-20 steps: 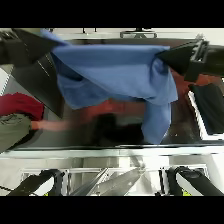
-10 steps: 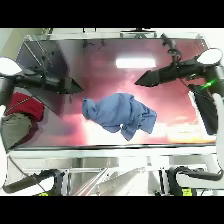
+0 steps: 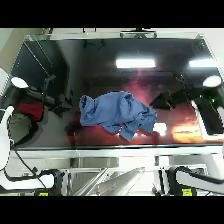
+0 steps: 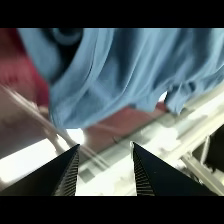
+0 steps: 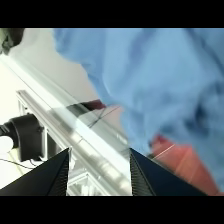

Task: Fold the shirts.

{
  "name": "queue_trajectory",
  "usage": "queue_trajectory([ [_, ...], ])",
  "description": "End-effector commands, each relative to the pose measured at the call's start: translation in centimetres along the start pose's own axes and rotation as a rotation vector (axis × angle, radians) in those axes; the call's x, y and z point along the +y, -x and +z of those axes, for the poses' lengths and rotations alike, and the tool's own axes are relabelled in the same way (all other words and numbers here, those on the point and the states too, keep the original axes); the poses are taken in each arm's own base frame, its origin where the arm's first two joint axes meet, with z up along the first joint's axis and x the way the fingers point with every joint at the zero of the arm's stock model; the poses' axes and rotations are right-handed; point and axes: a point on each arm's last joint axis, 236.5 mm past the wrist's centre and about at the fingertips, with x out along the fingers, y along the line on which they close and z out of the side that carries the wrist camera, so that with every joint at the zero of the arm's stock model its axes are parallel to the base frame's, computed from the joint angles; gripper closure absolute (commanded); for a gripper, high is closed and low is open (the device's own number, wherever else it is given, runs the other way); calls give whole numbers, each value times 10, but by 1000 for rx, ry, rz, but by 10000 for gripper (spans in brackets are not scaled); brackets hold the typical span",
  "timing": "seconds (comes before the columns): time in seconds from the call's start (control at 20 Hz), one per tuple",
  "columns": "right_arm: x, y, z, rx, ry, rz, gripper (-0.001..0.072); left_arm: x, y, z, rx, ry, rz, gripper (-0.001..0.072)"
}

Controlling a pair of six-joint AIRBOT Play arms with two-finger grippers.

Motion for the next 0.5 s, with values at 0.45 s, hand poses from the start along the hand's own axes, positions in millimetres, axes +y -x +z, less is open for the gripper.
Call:
queue_trajectory([
  [0.45, -53, -130, -84, -74, -67, -120, 90, 23, -98, -26, -123, -14, 151, 362],
])
